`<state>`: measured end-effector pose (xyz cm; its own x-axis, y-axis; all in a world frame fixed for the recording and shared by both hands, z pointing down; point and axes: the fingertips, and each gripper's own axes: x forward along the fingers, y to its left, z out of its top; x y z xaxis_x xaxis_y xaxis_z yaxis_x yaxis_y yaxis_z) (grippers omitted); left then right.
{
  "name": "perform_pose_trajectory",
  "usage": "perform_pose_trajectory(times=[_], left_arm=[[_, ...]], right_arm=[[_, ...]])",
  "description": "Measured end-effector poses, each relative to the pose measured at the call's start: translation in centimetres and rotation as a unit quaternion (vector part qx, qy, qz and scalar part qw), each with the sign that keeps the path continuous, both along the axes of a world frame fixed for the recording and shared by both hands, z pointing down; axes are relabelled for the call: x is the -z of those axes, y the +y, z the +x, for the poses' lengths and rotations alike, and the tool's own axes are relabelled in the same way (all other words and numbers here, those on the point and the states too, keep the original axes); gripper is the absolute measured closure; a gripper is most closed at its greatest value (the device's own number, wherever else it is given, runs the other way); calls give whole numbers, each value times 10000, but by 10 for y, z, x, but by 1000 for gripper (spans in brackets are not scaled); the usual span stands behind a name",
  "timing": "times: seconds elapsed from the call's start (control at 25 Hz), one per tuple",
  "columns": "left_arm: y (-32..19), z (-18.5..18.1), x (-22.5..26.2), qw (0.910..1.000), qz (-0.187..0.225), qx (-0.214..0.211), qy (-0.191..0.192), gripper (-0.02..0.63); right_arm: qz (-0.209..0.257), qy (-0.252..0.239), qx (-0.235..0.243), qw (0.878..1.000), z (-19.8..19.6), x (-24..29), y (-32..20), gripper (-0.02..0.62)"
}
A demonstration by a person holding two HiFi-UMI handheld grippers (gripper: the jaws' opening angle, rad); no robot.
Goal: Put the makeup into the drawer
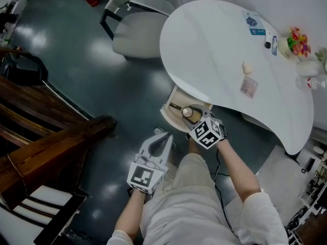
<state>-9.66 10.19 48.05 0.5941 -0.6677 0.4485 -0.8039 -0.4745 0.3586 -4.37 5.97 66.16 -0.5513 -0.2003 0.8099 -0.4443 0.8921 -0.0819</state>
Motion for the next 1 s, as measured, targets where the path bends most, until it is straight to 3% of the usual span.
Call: perform_pose_trajectory(times=[0.4, 0.56, 0.76, 1.0], left_arm=[[-10, -9, -39, 9999, -57, -125, -54, 598], [-14, -16, -53, 9994, 40, -146, -309, 598], [-14, -27, -67, 9997, -80, 41, -214, 598], [-8, -27, -79, 9996, -160, -42, -211, 598]], right_arm=[[-24, 466, 523, 9975, -20, -81, -12, 380], [-157, 409, 342, 9985, -27, -114, -22, 380], [-229, 493, 240, 9982, -30, -150, -31, 380], [-237, 684, 191, 9972, -33, -184, -39, 379]])
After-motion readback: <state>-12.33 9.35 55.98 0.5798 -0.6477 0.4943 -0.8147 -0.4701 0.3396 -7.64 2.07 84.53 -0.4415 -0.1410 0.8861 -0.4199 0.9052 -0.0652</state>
